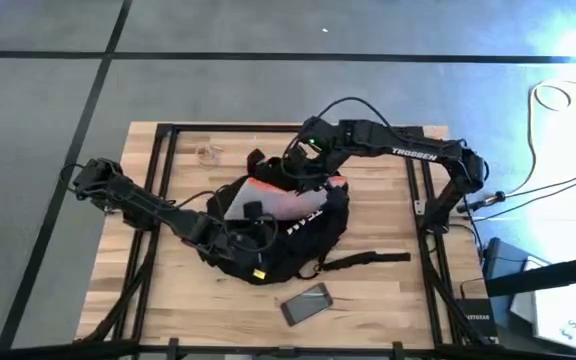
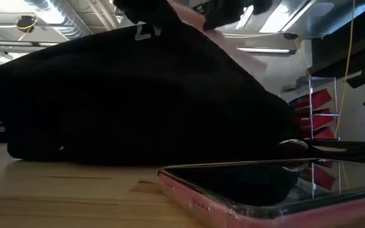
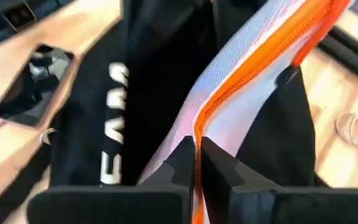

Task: Unpack backpack
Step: Put the transparent white zip bag into the black backpack

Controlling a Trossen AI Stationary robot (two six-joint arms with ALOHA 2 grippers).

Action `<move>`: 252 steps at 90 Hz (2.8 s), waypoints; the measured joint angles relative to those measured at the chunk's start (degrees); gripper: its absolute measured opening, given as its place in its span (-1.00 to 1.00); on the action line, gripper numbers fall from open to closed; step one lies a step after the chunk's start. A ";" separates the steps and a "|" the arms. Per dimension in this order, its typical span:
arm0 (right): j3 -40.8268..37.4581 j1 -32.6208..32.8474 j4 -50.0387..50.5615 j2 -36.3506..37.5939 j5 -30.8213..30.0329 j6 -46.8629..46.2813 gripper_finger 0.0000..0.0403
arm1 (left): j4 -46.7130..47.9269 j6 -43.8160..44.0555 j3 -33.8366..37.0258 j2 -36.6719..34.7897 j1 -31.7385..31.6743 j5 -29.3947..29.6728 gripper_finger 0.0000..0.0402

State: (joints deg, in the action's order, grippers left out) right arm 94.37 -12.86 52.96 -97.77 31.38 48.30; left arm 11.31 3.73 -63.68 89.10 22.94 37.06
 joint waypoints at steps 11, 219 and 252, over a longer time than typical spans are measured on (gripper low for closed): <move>0.00 0.18 0.20 -2.33 0.06 0.03 -1.00 | -1.26 -2.20 0.00 -0.22 0.07 -0.02 -1.00; -0.04 20.78 -5.81 -18.52 -0.09 -5.23 -0.99 | 29.79 32.75 14.97 -14.21 0.48 -1.55 -1.00; -0.09 21.52 -5.94 -19.08 1.48 -6.54 -1.00 | 30.21 26.90 17.84 -10.81 3.78 -14.59 -1.00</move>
State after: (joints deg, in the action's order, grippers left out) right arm 94.28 8.67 47.02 -116.86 32.86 41.76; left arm 41.51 30.63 -45.84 78.29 26.72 22.47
